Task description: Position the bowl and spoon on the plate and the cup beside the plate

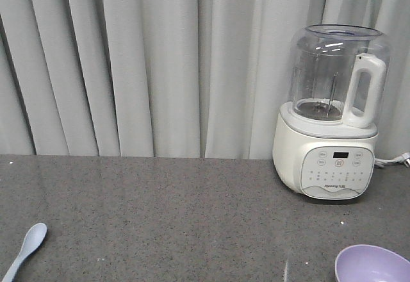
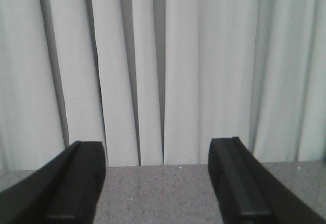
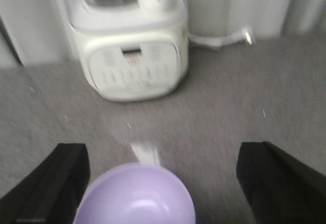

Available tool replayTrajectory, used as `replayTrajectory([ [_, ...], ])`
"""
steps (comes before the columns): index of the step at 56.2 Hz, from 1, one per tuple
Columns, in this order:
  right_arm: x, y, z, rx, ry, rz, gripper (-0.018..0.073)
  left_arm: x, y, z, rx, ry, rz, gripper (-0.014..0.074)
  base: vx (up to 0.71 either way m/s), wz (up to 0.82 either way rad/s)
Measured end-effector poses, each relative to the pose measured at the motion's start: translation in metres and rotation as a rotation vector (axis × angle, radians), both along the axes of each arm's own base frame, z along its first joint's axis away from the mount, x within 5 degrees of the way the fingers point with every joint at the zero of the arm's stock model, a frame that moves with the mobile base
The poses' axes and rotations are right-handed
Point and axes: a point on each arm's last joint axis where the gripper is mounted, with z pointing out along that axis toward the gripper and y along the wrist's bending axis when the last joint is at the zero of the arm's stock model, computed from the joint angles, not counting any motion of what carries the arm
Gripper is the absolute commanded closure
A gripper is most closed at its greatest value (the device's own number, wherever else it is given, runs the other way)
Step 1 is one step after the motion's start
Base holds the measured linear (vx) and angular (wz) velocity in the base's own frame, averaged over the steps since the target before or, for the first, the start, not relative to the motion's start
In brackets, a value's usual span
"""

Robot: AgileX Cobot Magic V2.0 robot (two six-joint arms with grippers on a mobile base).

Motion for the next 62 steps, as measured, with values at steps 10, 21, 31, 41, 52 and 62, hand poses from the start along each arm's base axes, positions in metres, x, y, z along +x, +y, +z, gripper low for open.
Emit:
replayTrajectory([
  [10,0.042,-0.013,-0.047,0.083,0.328,-0.034,-0.0015,0.000,0.000,-0.004,0.004,0.038,-0.003,0.0038,0.00,0.00],
  [21,0.069,-0.016,-0.085,0.116,0.470,-0.031,-0.0015,0.000,0.000,-0.006,0.006,0.066,-0.005,0.0038,0.00,0.00],
  [31,0.073,-0.017,-0.090,0.110,0.481,-0.023,-0.0015,0.000,-0.001,-0.008,0.009,0.091,-0.007,0.0038,0.00,0.00],
  [41,0.074,-0.017,-0.089,0.106,0.464,-0.020,-0.0015,0.010,-0.002,-0.032,0.031,0.294,-0.015,0.0038,0.00,0.00],
  [52,0.076,-0.017,-0.088,0.104,0.453,-0.019,-0.0015,0.055,0.001,-0.061,0.054,0.660,0.008,0.0038,0.00,0.00],
  [62,0.076,-0.017,-0.088,0.104,0.453,-0.019,-0.0015,0.105,0.008,-0.074,0.057,0.936,0.025,0.0038,0.00,0.00],
])
